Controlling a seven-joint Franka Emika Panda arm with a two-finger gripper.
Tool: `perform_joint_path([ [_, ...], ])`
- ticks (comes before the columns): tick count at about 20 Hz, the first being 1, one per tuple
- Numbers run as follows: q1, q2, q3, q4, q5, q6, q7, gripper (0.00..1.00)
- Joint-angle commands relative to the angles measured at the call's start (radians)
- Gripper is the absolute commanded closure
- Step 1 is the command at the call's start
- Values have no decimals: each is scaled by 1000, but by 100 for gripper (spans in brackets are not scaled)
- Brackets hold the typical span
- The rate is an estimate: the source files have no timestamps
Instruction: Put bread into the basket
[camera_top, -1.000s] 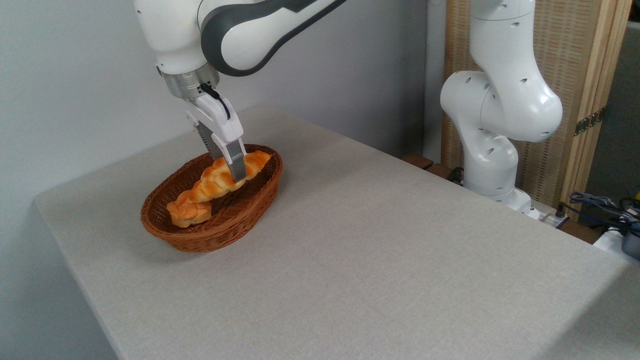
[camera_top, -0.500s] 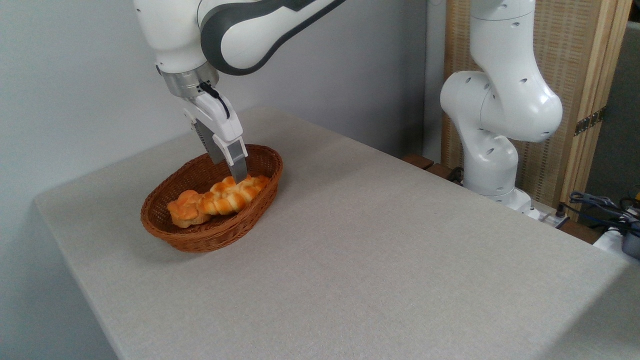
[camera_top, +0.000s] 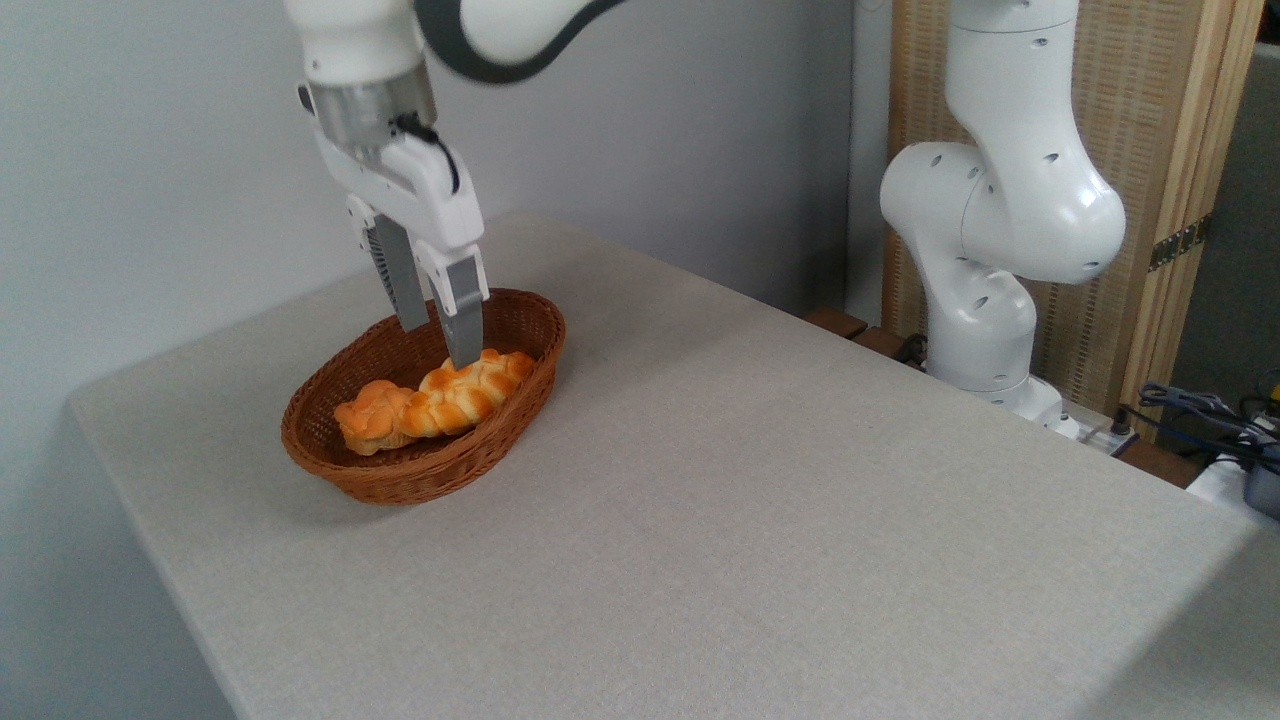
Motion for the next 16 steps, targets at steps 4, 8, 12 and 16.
perform_joint_path([
  [4, -13, -65, 252, 100, 20, -156, 354, 0],
  [8, -11, -62, 317, 151, 0, -205, 371, 0],
  [12, -10, -59, 304, 149, -2, -244, 371, 0],
  [16, -10, -54, 303, 146, -2, -242, 370, 0],
])
